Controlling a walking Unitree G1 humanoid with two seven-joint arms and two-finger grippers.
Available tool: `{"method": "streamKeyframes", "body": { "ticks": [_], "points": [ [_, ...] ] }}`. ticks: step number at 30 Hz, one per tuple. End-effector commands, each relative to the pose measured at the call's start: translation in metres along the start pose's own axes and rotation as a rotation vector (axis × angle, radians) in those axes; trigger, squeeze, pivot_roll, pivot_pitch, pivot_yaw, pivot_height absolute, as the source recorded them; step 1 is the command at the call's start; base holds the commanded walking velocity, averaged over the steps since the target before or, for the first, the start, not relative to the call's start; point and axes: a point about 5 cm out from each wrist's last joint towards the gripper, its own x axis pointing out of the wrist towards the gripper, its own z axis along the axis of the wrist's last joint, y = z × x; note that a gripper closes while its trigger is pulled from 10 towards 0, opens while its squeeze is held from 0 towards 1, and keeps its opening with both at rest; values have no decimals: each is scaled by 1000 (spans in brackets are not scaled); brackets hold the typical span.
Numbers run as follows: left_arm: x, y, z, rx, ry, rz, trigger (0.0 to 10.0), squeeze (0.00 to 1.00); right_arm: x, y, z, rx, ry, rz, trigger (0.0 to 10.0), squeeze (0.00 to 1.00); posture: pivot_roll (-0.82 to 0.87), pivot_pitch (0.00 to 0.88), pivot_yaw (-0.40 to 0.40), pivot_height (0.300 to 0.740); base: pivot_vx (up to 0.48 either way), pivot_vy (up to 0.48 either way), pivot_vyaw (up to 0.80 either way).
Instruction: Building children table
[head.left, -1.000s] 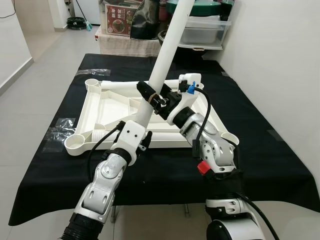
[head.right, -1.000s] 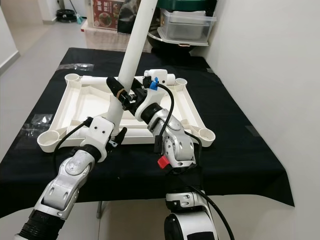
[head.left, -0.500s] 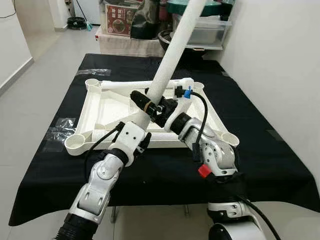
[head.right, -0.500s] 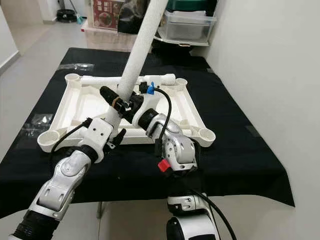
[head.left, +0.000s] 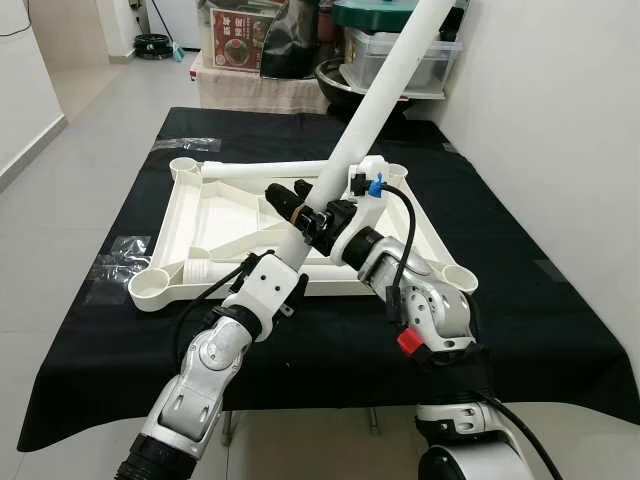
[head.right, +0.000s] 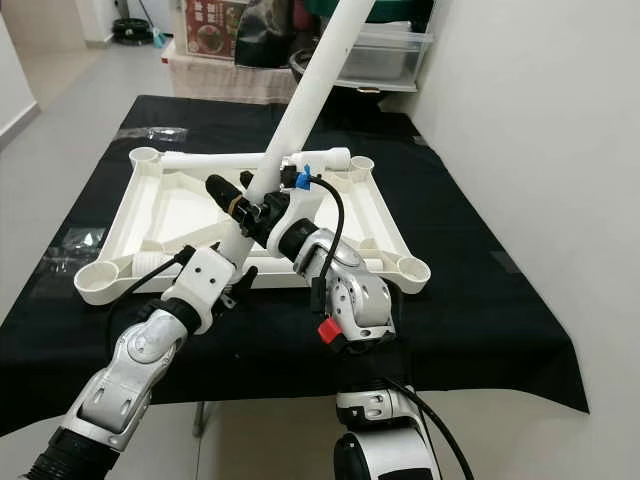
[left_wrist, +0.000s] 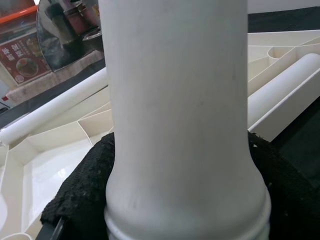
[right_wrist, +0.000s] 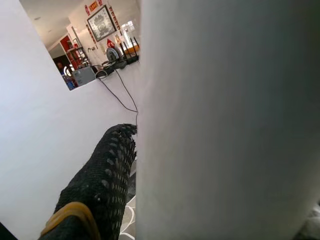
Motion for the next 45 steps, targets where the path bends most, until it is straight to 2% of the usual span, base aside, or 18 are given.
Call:
{"method": "streamKeyframes", "body": {
  "ticks": [1, 2, 3, 4, 5, 15, 18, 23, 25, 28, 34, 35, 41, 42, 45],
  "points": [
    [-1, -8, 2, 26, -23, -43, 10000, 0, 2, 2, 3, 6, -10, 8, 10000, 0, 41, 0, -86, 740, 0, 0, 0],
    [-1, -8, 2, 26, -23, -43, 10000, 0, 2, 2, 3, 6, -10, 8, 10000, 0, 41, 0, -86, 740, 0, 0, 0],
    [-1, -8, 1, 33, -24, -42, 10000, 0, 2, 2, 4, 8, -12, 14, 1922, 0, 42, 0, -90, 740, 0, 0, 0],
    [-1, -7, 1, 38, -24, -42, 10000, 0, 2, 3, 4, 9, -13, 18, 1922, 0, 42, 0, -90, 740, 0, 0, 0],
    [-1, -7, 0, 43, -23, -41, 10000, 0, 2, 3, 4, 4, -13, 20, 0, 0, 39, 0, -87, 740, 0, 0, 0],
    [-2, -11, 0, 29, -20, -38, 10000, 0, 3, 6, 5, 10, -24, 27, 0, 0, 40, 0, -89, 740, 0, 0, 0],
    [-4, -16, -3, 0, 2, -45, 10000, 0, 3, 6, 5, 12, -29, 23, 0, 0, 39, 0, -88, 740, 0, 0, 0],
    [-5, -15, -8, -29, 33, -49, 10000, 0, 2, 5, 6, 16, -41, 21, 0, 0, 40, 0, -88, 740, 0, 0, 0],
    [-7, -8, -13, -41, 58, -23, 10000, 0, 1, 2, 9, 15, -55, 8, 0, 0, 42, 0, -87, 740, 0, 0, 0],
    [-8, -6, -14, -34, 66, -18, 10000, 0, 0, 2, 10, 17, -59, 6, 0, 0, 42, 0, -87, 740, 0, 0, 0],
    [-11, 7, -23, -29, 96, 37, 10000, 0, -1, -1, 13, 12, -70, -3, 0, 0, 42, 0, -87, 740, 0, 0, 0],
    [-10, 9, -23, -38, 97, 41, 10000, 1000, 0, -1, 13, 12, -70, -4, 0, 0, 43, 0, -84, 740, 0, 0, 0],
    [-10, 15, -23, -22, 101, 69, 10000, 1000, 0, 0, 13, 9, -73, -1, 0, 0, 45, 0, -85, 740, 0, 0, 0],
    [-11, 16, -23, -22, 98, 64, 10000, 0, 0, 0, 13, 9, -75, 0, 0, 0, 44, 0, -82, 740, 0, 0, 0],
    [-13, 20, -24, -23, 107, 82, 10000, 0, 0, 0, 15, 4, -81, -3, 0, 0, 46, 0, -83, 740, 0, 0, 0]
  ]
}}
